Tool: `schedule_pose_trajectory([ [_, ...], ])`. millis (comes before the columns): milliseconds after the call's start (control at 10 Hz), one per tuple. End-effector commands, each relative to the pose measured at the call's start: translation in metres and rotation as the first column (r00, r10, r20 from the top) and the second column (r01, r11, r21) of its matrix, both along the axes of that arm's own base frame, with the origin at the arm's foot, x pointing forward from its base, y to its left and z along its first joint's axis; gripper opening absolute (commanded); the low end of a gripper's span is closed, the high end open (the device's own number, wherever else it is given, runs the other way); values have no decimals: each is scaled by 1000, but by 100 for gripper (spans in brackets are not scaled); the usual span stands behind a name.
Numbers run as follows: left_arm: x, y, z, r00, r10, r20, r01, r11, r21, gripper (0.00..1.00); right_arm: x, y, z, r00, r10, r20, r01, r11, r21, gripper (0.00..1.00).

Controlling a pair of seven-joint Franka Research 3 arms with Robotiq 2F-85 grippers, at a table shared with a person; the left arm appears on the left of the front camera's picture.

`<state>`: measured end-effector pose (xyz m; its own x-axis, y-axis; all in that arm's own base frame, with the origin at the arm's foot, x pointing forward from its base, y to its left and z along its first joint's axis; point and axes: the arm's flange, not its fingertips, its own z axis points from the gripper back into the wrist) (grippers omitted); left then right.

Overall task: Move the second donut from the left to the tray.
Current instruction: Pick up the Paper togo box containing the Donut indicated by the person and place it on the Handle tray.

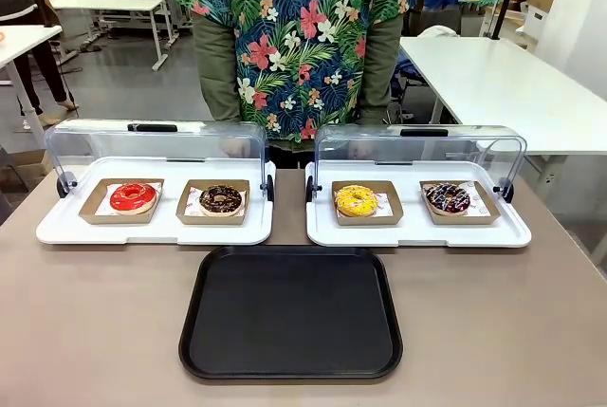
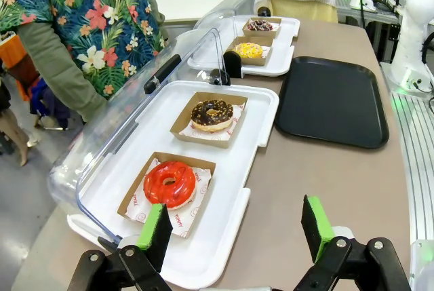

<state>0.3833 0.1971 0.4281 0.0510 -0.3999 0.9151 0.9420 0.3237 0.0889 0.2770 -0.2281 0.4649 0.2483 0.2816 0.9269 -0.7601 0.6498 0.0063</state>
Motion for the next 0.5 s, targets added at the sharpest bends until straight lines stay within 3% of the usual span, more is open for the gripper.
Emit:
schedule_pose_trajectory([
  [0, -1, 0, 3, 1000, 2, -13, -2, 1000, 9, 100, 4, -2, 1, 999, 4, 39, -4, 1000, 2, 100],
  [400, -1, 0, 3, 1000, 2, -13, -2, 1000, 9, 100, 4, -2, 1, 999, 4, 39, -4, 1000, 2, 100],
])
